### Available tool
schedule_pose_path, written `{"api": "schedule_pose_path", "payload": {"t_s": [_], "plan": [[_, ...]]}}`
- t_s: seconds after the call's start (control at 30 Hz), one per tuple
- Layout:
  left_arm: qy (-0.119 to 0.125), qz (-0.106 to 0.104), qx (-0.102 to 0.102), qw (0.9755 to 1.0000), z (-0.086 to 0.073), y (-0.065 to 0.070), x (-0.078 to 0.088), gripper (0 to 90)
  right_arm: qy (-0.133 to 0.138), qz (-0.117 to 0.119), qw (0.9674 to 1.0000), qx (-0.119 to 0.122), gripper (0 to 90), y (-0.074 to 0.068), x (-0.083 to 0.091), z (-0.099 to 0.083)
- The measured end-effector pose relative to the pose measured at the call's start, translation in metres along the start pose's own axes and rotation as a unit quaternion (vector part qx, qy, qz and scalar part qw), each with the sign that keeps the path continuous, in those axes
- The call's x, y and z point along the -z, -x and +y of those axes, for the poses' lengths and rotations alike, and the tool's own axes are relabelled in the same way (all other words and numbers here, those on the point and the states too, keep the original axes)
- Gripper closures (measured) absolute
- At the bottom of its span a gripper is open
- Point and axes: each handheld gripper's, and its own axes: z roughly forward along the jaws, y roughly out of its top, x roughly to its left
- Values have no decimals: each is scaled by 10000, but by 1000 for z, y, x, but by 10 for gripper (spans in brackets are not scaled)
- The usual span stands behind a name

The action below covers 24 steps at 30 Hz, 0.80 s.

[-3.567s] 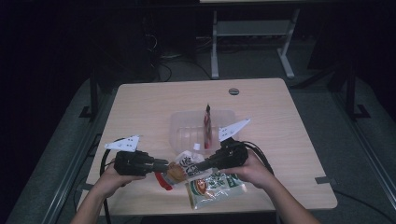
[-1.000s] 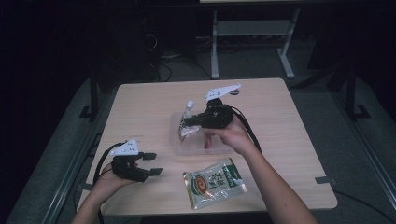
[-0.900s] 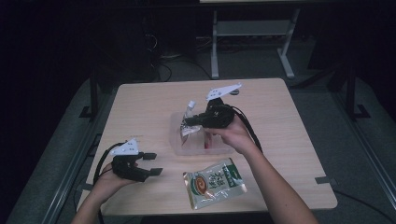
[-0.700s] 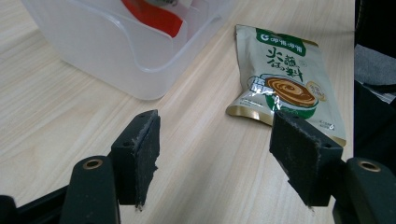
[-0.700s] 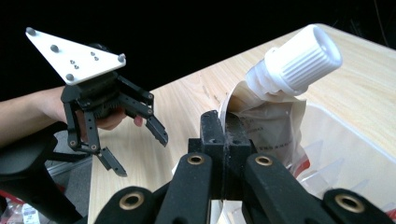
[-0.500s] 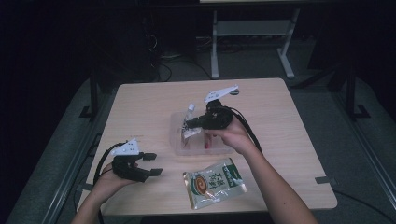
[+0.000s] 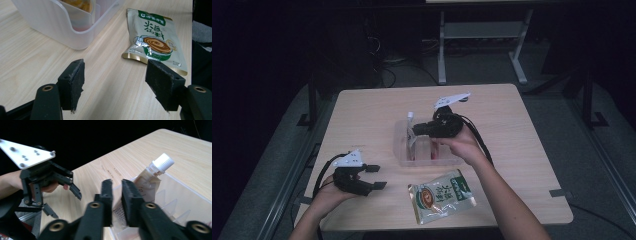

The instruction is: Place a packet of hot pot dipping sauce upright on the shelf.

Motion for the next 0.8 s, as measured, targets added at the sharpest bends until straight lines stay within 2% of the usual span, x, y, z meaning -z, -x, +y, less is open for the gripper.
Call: {"api": "schedule_pose_path", "payload": {"t_s": [0.2, 0.37, 0.6, 0.8], "plan": [[-64, -11, -9, 10000, 1, 1, -3, 285, -9, -91, 9997, 213, 621, -11, 19, -4], [-146, -16, -70, 9999, 3, 4, -5, 267, -159, -200, 9991, 338, 568, -19, 29, -9], [-284, -54, -104, 9995, 3, 6, -7, 267, -605, -514, 9948, 638, 477, -39, 42, -24], [-345, -62, -77, 9994, 2, 8, -10, 272, -858, -703, 9910, 746, 472, -45, 52, -44]]}}
